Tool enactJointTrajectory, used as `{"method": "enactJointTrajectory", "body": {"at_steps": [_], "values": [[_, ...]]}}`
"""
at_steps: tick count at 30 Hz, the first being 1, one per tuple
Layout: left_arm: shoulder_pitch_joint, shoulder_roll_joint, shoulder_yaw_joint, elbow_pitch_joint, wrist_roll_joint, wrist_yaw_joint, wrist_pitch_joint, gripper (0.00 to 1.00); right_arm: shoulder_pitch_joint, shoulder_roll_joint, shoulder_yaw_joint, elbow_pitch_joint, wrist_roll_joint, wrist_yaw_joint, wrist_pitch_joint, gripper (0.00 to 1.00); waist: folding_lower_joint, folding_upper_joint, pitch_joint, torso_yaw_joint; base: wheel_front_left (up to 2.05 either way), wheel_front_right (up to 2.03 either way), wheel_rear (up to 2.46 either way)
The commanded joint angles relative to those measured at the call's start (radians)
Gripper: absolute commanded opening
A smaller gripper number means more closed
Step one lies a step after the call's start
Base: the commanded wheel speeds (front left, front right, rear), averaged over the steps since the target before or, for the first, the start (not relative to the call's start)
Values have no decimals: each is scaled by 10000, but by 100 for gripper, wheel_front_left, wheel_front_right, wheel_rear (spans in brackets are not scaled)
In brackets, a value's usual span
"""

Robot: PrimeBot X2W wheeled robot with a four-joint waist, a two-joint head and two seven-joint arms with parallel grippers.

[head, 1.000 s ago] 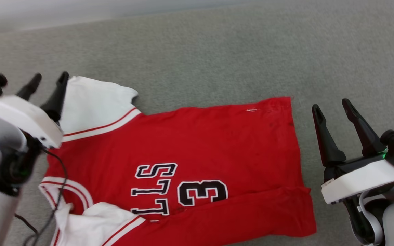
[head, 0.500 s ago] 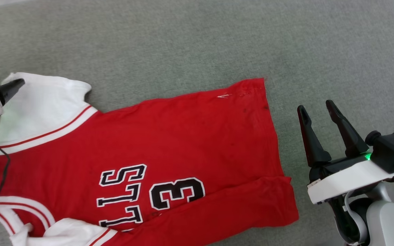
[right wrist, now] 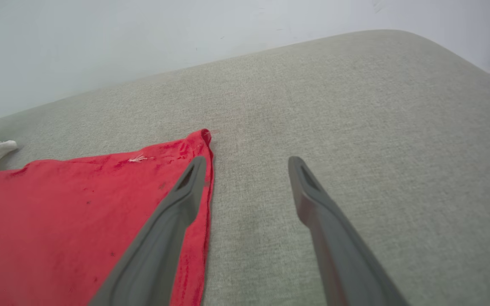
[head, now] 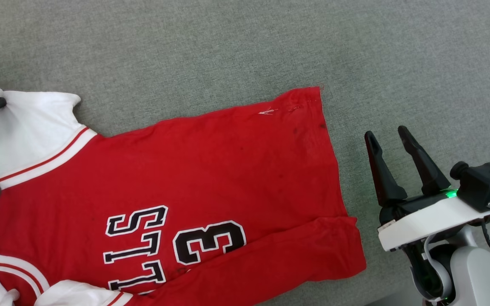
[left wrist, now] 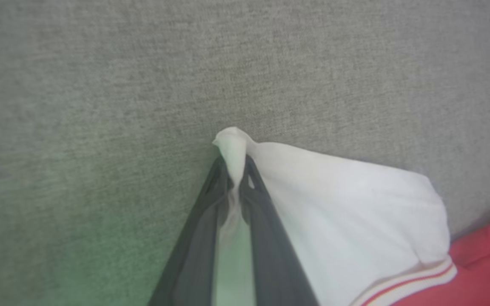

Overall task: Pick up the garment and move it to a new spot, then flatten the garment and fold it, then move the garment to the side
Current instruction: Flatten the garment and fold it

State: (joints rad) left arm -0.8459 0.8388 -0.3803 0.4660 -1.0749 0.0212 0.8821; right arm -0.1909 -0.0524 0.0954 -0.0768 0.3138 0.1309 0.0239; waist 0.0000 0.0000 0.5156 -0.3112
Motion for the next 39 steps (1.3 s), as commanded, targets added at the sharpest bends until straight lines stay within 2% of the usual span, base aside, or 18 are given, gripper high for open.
{"method": "enactJointTrajectory", "body": {"at_steps": [1, 5, 8, 16, 20, 25, 28, 33, 34, 35, 36, 39], "values": [[612, -662, -410, 273, -72, -15, 60, 0, -155, 37, -62, -18, 18, -4, 15, 100, 0, 0, 0, 13, 0, 0, 0], [520, -718, -321, 323, -7, -69, -285, 0, -271, 38, -174, -21, 158, -2, 248, 100, 0, 0, -101, 153, 0, 0, 0], [260, -735, -305, 306, 211, -178, -715, 0, -496, -1, -198, 264, 467, -4, 814, 100, 0, 0, -245, 327, 0, 0, 0], [-345, -1206, -318, -121, 537, -538, -1782, 0, -2135, -1080, 232, 1704, 1589, -2, 3863, 100, 0, 0, -658, 1165, 0, 0, 0], [-504, -1505, -513, -399, 717, -698, -2034, 0, -3128, -1527, 560, 2329, 1763, -2, 5000, 100, 0, 0, -660, 1624, 0, 0, 0], [-708, -1704, -629, -634, 831, -815, -2203, 0, -4086, -1840, 941, 3058, 1796, -2, 6059, 100, 0, 0, -534, 1989, 0, 0, 0], [-798, -1852, -730, -744, 881, -890, -2277, 0, -4600, -1999, 1178, 3701, 1795, -4, 7011, 100, 0, 0, -436, 2192, 0, 0, 0], [-724, -1942, -818, -759, 881, -1001, -2414, 0, -4697, -1907, 1497, 4856, 1833, -4, 8829, 100, 0, 0, -412, 2346, 0, 0, 0], [-705, -1960, -827, -750, 867, -1019, -2439, 0, -4683, -1886, 1526, 5036, 1799, -4, 9137, 69, 0, 0, -417, 2364, 0, 0, 0], [-691, -1972, -832, -737, 851, -1019, -2450, 0, -4707, -1861, 1539, 5131, 1801, -4, 9291, 29, 0, 0, -421, 2380, 0, 0, 0], [-672, -1981, -844, -712, 841, -1033, -2455, 0, -4752, -1826, 1514, 5215, 1833, -4, 9396, 0, 0, 0, -438, 2400, 0, 0, 0], [-608, -1958, -833, -652, 829, -1101, -2580, 0, -5029, -1739, 1448, 5173, 1855, -2, 9257, 0, 0, 0, -555, 2441, 0, 0, 0]]}}
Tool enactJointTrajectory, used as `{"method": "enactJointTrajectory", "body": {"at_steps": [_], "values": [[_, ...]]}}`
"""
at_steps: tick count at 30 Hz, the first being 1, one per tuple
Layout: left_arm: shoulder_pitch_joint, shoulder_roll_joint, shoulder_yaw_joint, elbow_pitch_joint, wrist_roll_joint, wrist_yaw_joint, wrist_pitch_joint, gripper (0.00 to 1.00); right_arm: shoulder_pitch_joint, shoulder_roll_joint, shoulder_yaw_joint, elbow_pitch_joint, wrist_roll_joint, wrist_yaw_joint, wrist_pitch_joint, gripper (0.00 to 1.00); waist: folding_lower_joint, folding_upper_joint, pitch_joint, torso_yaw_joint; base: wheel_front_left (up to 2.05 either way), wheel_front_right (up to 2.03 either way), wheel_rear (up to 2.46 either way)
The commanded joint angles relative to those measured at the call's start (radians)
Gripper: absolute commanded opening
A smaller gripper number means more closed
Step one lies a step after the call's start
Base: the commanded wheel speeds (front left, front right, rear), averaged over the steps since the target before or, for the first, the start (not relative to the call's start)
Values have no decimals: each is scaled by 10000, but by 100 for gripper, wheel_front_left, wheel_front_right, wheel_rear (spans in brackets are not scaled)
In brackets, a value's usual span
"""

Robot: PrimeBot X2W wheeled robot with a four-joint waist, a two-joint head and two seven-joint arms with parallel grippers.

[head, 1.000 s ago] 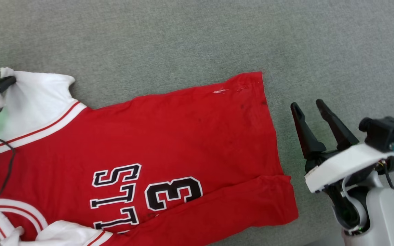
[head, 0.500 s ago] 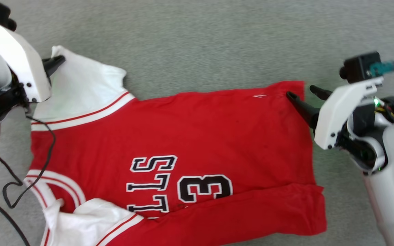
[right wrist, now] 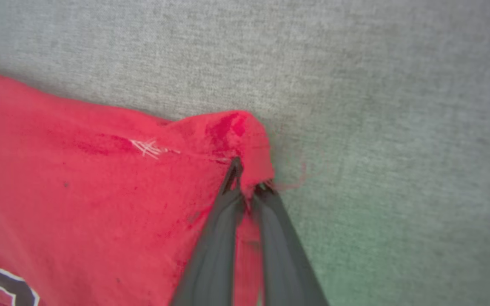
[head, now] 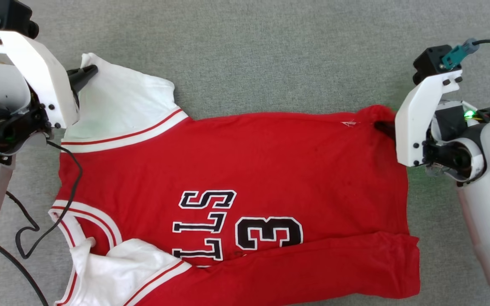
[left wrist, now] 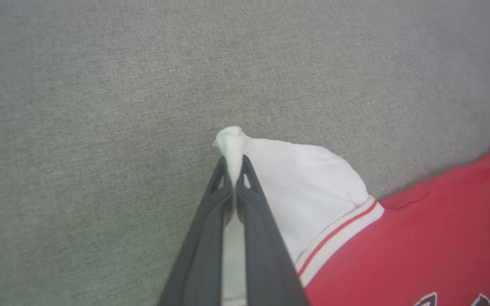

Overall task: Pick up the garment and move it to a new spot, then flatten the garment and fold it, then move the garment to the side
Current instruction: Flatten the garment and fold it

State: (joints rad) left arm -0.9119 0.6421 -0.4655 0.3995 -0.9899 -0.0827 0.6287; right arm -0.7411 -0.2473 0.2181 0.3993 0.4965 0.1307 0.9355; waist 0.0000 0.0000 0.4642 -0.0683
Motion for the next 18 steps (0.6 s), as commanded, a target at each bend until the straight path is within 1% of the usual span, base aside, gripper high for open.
{"method": "enactJointTrajectory", "body": {"at_steps": [1, 8, 13, 18], "values": [[82, 30, 43, 30, -15, -59, -116, 0, 360, 206, 183, 327, 30, 0, 25, 0, 0, 0, -111, 21, 0, 0, 0], [390, 159, 201, 14, 36, -135, -789, 0, -39, -62, -349, -283, -18, -2, -997, 0, 0, 0, -766, 133, 0, 0, 0], [904, 230, 340, -82, -81, -162, -1242, 0, 400, -79, -798, -464, 21, -2, -1359, 0, 0, 0, -1332, 234, 0, 0, 0], [1894, 381, 615, -492, -271, -28, -1824, 0, 1189, -108, -1070, -820, 61, -2, -1716, 0, 0, 0, -1923, 322, 0, 0, 0]]}}
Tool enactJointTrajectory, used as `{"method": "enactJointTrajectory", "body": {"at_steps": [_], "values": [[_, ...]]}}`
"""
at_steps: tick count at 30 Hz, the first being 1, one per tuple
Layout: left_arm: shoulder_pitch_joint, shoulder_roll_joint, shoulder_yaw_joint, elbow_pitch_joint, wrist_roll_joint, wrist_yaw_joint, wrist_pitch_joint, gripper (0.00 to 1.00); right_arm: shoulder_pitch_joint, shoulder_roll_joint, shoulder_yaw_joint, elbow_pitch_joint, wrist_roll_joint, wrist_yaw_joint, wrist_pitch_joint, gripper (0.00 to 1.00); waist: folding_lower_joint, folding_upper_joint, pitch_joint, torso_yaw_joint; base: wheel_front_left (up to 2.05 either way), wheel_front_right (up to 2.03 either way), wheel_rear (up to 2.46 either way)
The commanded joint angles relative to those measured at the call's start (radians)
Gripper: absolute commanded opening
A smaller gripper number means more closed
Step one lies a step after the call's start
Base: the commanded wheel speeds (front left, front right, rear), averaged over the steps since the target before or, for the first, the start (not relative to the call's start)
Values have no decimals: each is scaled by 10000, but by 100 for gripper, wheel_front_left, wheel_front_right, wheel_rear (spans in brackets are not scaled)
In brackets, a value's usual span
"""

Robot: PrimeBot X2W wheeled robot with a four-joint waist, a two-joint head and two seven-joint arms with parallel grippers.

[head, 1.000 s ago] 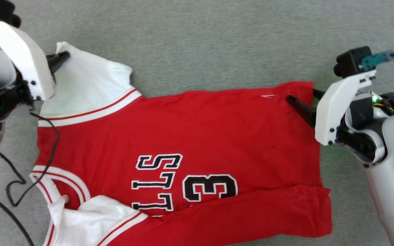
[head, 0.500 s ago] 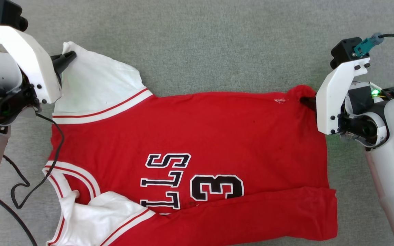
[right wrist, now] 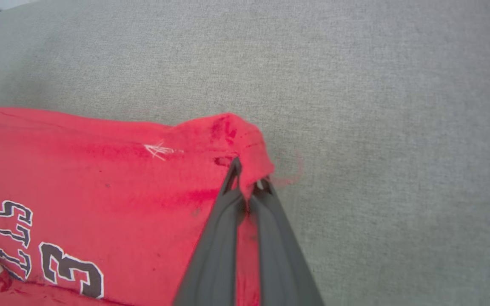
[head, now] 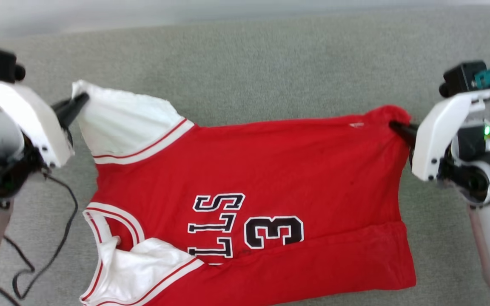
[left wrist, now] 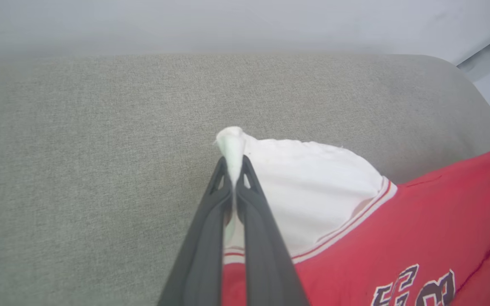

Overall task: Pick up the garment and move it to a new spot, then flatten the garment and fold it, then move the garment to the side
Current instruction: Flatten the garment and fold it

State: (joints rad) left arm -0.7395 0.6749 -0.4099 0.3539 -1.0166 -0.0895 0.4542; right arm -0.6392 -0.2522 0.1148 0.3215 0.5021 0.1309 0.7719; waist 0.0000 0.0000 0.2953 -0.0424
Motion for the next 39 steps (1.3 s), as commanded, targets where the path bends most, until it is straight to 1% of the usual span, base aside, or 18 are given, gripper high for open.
{"method": "enactJointTrajectory", "body": {"at_steps": [1, 6, 13, 16, 18, 24, 25, 26, 28, 29, 30, 31, 32, 34, 37, 39], "values": [[470, 65, 90, -163, -73, 97, -178, 0, 385, -84, -89, -112, 15, -4, -171, 0, 0, 0, -370, 89, 0, 0, 0], [2285, 222, 333, -1003, -348, 488, -797, 0, 1659, -134, -258, -404, 88, -4, -652, 0, 0, 0, -1042, 223, 0, 0, 0], [4980, 97, 512, -2113, -903, 1162, -1409, 0, 3284, -143, -380, -405, 416, -4, -1257, 0, 0, 0, -1593, 424, 0, 0, 0], [5992, -87, 392, -2437, -1041, 1323, -1595, 0, 3947, -101, -455, -310, 532, -4, -1553, 0, 0, 0, -1807, 508, 0, 0, 0], [6576, -327, 319, -2548, -1238, 1450, -1702, 0, 4338, -50, -481, -215, 590, -4, -1751, 0, 0, 0, -1876, 529, 0, 0, 0], [7862, -809, 248, -2354, -1601, 1727, -2084, 0, 5136, 58, -428, 24, 750, -4, -2301, 0, 0, 0, -2014, 431, 0, 0, 0], [8013, -851, 273, -2312, -1648, 1736, -2147, 0, 5230, 39, -389, 60, 740, -4, -2409, 4, 0, 0, -2029, 416, 0, 0, 0], [8144, -858, 288, -2254, -1676, 1746, -2191, 0, 5307, 27, -359, 118, 736, -4, -2512, 25, 0, 0, -2048, 401, 0, 0, 0], [8304, -954, 207, -2223, -1746, 1645, -2186, 0, 5472, 49, -323, 237, 726, -5, -2736, 100, 0, 0, -2081, 394, 0, 0, 0], [8334, -977, 129, -2209, -1644, 1608, -2216, 0, 5525, 75, -311, 267, 720, -5, -2896, 100, 0, 0, -2094, 397, 0, 0, 0], [8315, -1040, 99, -2176, -1591, 1571, -2316, 24, 5608, 113, -281, 304, 725, -5, -3028, 100, 0, 0, -2103, 403, 0, 0, 0], [8273, -1115, 43, -2142, -1550, 1500, -2388, 79, 5679, 130, -297, 298, 684, -5, -3254, 100, 0, 0, -2111, 413, 0, 0, 0], [8208, -1166, 19, -2109, -1463, 1456, -2508, 100, 5723, 182, -345, 268, 680, -4, -3485, 100, 0, 0, -2122, 423, 0, 0, 0], [8055, -1259, 35, -2089, -1265, 1367, -2859, 100, 5842, 230, -325, 112, 609, -4, -3904, 100, 0, 0, -2157, 428, 0, 0, 0], [7919, -1289, 93, -2254, -770, 1346, -3554, 100, 6014, 303, -491, -316, 566, -4, -4418, 100, 0, 0, -2240, 398, 0, 0, 0], [7811, -1243, 181, -2510, -321, 1457, -4112, 100, 6129, 301, -639, -690, 524, -4, -4540, 100, 0, 0, -2295, 378, 0, 0, 0]]}}
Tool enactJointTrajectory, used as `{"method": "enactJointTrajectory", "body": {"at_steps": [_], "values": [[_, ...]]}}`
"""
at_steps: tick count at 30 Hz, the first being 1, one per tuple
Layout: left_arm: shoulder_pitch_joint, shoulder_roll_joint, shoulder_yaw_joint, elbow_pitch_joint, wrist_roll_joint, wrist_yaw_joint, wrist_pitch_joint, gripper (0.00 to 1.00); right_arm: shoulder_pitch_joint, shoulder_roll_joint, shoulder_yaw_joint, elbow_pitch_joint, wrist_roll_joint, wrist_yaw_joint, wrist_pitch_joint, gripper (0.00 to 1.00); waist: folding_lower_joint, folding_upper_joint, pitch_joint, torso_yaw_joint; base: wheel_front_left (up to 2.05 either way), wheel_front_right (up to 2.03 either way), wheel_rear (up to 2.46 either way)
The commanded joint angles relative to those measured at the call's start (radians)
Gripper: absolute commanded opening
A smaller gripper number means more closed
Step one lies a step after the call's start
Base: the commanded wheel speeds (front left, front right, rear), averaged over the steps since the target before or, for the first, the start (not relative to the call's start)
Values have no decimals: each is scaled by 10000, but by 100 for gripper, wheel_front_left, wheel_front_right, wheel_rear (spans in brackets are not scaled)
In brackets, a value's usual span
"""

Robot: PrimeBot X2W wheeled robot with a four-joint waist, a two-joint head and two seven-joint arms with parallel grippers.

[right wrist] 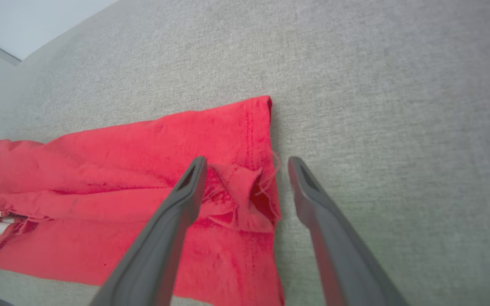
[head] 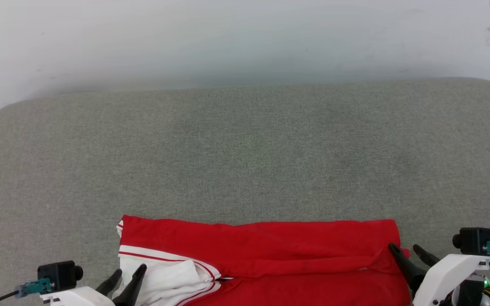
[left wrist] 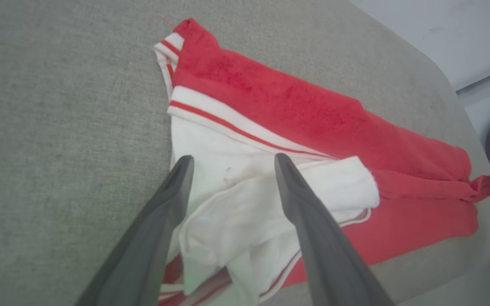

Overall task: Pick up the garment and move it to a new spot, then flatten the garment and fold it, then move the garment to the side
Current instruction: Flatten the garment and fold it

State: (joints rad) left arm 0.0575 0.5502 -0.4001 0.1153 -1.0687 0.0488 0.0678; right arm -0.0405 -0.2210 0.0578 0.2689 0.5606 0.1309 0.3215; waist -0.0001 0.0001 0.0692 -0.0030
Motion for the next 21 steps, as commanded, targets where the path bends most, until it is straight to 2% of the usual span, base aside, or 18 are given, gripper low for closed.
{"method": "enactJointTrajectory", "body": {"at_steps": [1, 5, 12, 16, 21], "values": [[-198, 12, 114, -278, 368, 109, -497, 100, 189, -47, -158, -350, -96, -4, 29, 100, 1, -1, -60, -30, 0, 0, 0], [-327, 31, 213, -745, 1017, 293, -1279, 100, 288, -156, -559, -866, -103, -4, 476, 100, 1, -1, -131, -56, 0, 0, 0], [-615, -275, 568, -2042, 2575, 992, -3016, 100, 344, -366, -1583, -1680, -278, -2, 2695, 100, 1, -1, -127, 96, 0, 0, 0], [-595, -453, 790, -2596, 3655, 1414, -3278, 100, 350, -261, -1917, -2156, -510, -2, 3788, 100, 1, -1, -10, 317, 0, 0, 0], [-343, -652, 990, -3089, 4826, 1952, -3333, 100, 381, 47, -2004, -2422, -776, -2, 4637, 100, 1, -1, 194, 674, 0, 0, 0]]}}
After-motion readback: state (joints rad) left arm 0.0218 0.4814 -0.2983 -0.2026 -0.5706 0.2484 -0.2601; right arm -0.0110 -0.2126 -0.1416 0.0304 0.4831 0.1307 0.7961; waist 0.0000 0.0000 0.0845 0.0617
